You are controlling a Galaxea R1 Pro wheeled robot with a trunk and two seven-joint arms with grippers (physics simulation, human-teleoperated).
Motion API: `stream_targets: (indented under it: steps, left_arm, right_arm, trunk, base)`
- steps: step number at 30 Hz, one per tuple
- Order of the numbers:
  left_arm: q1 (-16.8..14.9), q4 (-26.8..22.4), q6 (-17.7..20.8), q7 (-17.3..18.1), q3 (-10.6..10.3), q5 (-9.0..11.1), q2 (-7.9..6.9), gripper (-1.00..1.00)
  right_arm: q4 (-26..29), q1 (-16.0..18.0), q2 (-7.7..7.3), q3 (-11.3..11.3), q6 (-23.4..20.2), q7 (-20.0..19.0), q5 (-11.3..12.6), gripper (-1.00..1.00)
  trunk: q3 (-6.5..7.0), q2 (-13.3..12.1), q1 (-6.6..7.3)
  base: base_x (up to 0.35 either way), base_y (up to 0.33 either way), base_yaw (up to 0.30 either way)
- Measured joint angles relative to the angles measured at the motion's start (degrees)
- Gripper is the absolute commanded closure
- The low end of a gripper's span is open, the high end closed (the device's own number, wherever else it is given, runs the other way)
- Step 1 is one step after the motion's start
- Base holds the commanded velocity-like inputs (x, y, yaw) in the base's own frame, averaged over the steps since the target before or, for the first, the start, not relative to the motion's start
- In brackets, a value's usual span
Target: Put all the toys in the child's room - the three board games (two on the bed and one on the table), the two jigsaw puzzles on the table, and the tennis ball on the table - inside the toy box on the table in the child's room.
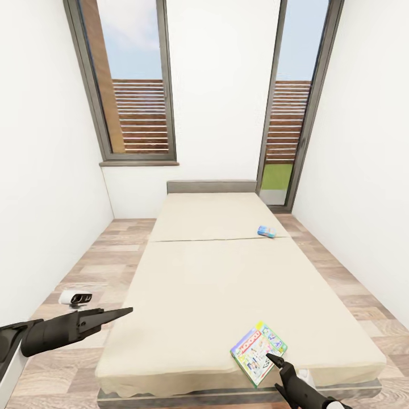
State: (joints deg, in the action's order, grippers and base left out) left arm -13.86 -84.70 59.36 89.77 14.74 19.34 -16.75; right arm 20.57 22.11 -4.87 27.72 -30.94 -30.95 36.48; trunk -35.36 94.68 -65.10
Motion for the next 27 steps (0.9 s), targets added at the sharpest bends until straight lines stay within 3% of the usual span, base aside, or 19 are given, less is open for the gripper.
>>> stream_targets:
  steps: [7,22,27]
  left_arm:
    - [0.0,0.0,-0.02,0.0,0.06,0.0,0.05,-1.0]
    - [0.0,-0.01,0.03,0.0,0.12,0.0,-0.02,-1.0]
    - [0.0,0.03,0.03,0.0,0.12,0.02,-0.14,-1.0]
  right_arm:
    - [0.0,0.0,-0.06,0.0,-0.01,-0.03,0.0,-1.0]
    - [0.0,-0.01,0.01,0.0,0.01,-0.04,-0.01,-1.0]
    - [0.0,0.0,0.02,0.0,0.0,-0.04,0.0,-1.0]
  trunk:
    - [0.0,0.0,0.0]
    - [-2.69,6.0,-3.29]
    - [-2.69,6.02,-3.3]
  base:
    - [0.0,0.0,0.0]
    - [0.0,0.0,0.0]
    - [0.0,0.0,0.0]
